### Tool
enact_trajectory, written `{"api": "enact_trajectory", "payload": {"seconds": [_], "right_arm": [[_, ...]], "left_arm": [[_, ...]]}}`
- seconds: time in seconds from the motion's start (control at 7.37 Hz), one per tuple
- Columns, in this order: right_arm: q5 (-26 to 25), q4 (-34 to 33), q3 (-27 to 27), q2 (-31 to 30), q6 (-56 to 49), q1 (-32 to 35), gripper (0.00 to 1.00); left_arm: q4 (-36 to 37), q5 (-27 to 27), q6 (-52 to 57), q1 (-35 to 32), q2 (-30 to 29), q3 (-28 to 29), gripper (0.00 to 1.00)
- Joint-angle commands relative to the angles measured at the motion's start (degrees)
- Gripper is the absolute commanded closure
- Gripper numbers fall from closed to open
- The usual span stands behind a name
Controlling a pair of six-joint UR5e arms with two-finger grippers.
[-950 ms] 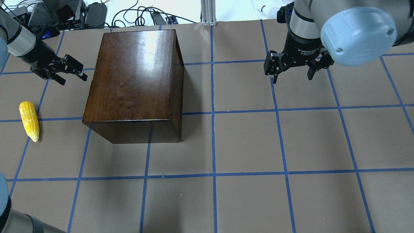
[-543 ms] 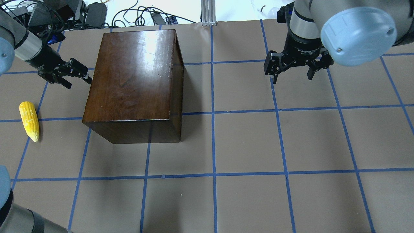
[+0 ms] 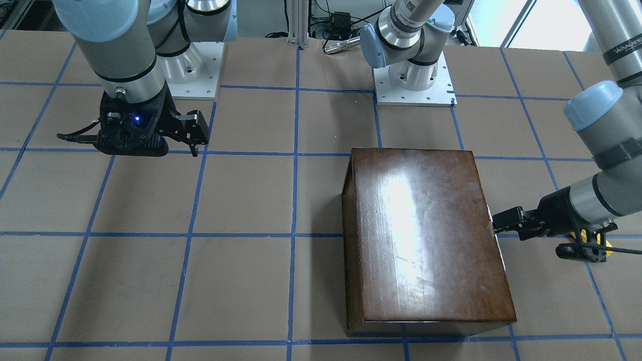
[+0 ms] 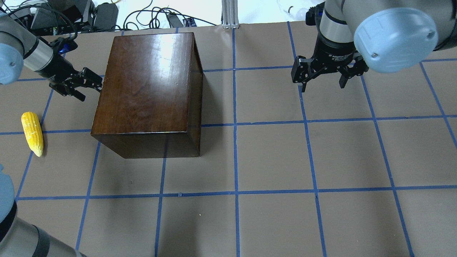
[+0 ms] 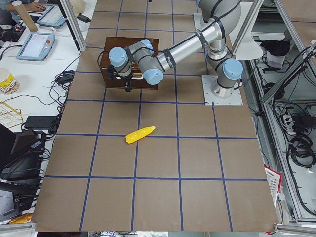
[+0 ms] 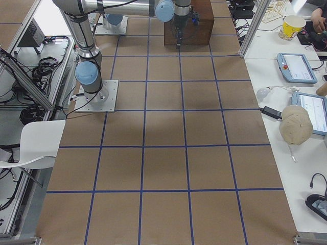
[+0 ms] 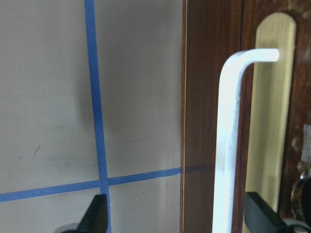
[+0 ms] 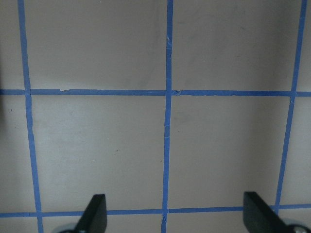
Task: Open drawer and put corn inside
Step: 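Close the left gripper on the white drawer handle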
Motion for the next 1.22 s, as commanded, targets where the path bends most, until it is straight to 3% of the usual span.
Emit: {"api": "enact_trajectory", "payload": {"seconds": [0.0,1.09], "right_arm": [[0.0,-0.1,0.0,0.0,0.0,0.0,0.0],[0.0,0.0,0.0,0.0,0.0,0.0,0.0]], "left_arm": [[0.0,-0.5,0.0,0.0,-0.7,-0.1,0.0],[3.0,-0.5,0.3,0.0,-2.3,-0.1,0.0]]}}
